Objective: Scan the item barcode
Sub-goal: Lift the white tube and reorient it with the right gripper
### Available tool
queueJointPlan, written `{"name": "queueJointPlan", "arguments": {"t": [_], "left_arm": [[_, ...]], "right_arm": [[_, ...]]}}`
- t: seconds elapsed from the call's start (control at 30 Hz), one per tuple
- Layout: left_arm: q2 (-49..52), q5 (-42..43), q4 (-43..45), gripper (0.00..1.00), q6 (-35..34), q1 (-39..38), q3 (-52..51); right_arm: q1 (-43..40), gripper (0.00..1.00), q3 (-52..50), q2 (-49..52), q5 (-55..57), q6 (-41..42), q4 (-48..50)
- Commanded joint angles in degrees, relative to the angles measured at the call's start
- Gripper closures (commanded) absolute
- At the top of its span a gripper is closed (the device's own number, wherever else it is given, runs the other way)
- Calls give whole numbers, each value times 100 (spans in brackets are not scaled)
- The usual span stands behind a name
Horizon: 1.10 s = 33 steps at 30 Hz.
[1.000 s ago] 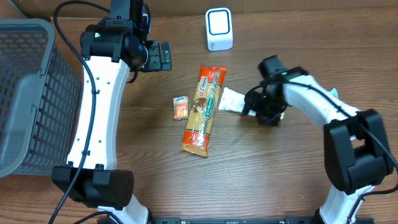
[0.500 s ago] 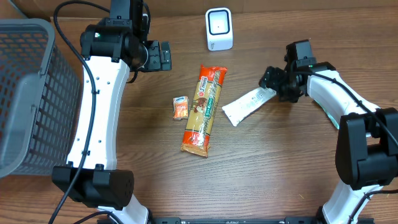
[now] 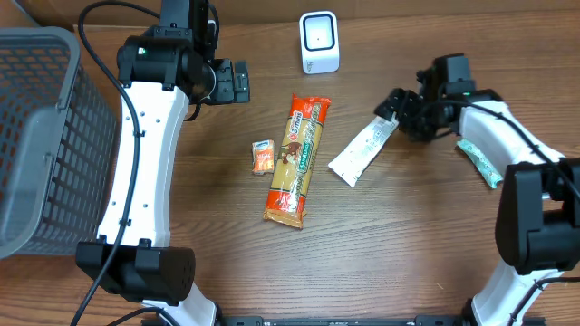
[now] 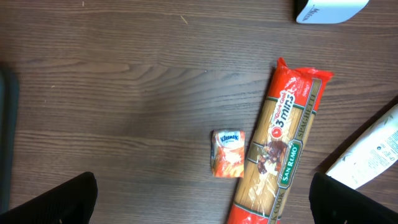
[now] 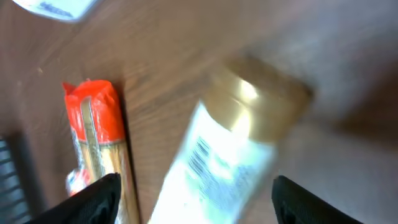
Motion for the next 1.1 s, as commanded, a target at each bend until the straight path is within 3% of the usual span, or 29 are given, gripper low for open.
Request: {"name": "queueJointPlan", "arguments": {"t": [0.0,0.17,0.47,0.63,0.73,0.8,0.83,0.87,1.0,1.07], "left_arm": [[44,-52,0,0,-39,13,-13],[44,-52,0,0,-39,13,-13],[44,-52,0,0,-39,13,-13],[44,-52,0,0,-39,13,-13],[44,-52,0,0,-39,13,-13],[44,-52,0,0,-39,13,-13],[44,-52,0,0,-39,13,-13],[44,-52,0,0,-39,13,-13],[44,-52,0,0,-39,13,-13],[44,-52,0,0,-39,13,-13]], "right_arm": [[-57,23,44,-48,-846,306,-605],[330,27,-319,-46,-730,723,-758],[772,39,-1515,-46,-162,2055,898],[822,42,-1692,-46,243,2358,1414],[839,58,-1692,-46,393,2358,1585],[887,76,-1692,-46,452,2350,1580],[916,90,-1692,-46,450,2306,1578],[938,95,-1692,-46,448,2288,1572],[1010,96,-1598,-70,168,1792,1565],[1008,96,-1344,-153,-72,1071,1202]]}}
